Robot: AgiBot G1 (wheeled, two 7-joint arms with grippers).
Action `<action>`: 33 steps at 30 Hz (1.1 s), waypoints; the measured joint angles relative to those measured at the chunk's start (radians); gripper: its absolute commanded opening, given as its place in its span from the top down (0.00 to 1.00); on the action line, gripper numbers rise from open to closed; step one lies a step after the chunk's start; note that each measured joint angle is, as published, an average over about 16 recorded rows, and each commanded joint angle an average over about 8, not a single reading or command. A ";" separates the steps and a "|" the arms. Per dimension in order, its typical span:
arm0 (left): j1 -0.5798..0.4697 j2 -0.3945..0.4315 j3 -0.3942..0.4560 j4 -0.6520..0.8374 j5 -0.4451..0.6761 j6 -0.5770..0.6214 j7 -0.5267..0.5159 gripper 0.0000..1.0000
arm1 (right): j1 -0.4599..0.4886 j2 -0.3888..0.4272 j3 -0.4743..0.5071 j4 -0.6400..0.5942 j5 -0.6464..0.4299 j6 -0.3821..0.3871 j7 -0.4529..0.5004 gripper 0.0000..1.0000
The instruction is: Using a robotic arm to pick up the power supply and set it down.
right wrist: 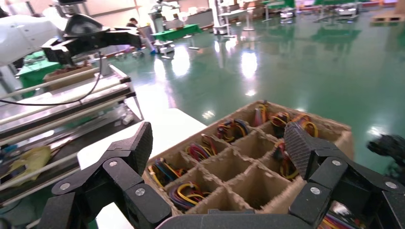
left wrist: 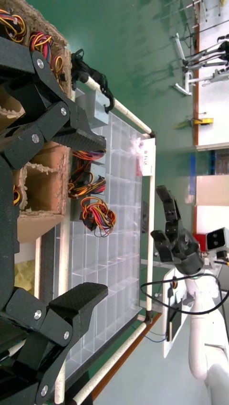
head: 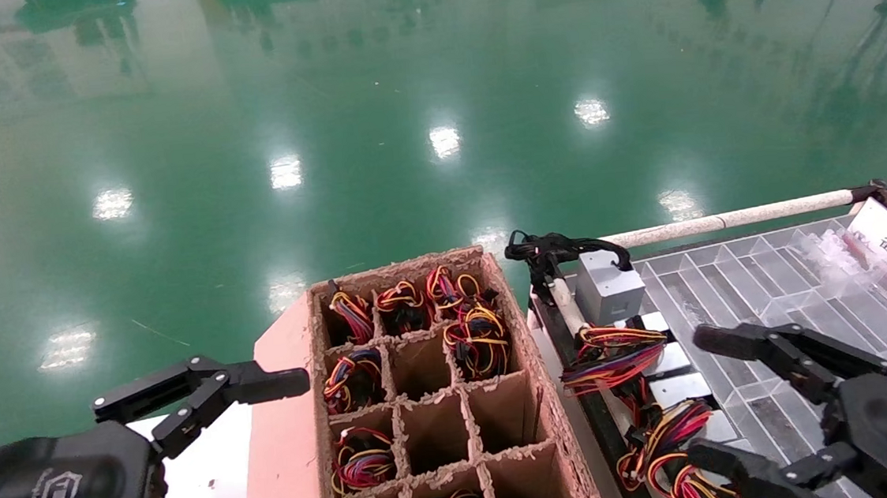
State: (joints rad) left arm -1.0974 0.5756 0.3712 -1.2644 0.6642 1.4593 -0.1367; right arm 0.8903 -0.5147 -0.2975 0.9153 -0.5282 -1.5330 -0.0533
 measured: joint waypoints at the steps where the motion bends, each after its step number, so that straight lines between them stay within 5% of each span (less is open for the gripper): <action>1: 0.000 0.000 0.000 0.000 0.000 0.000 0.000 0.00 | 0.005 -0.003 0.001 0.011 -0.006 0.001 0.007 0.00; 33: 0.000 0.000 0.000 0.000 0.000 0.000 0.000 0.00 | 0.171 -0.090 0.017 0.344 -0.188 0.034 0.223 0.00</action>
State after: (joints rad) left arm -1.0974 0.5755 0.3714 -1.2643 0.6640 1.4591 -0.1366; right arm 1.0616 -0.6044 -0.2810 1.2589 -0.7164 -1.4988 0.1701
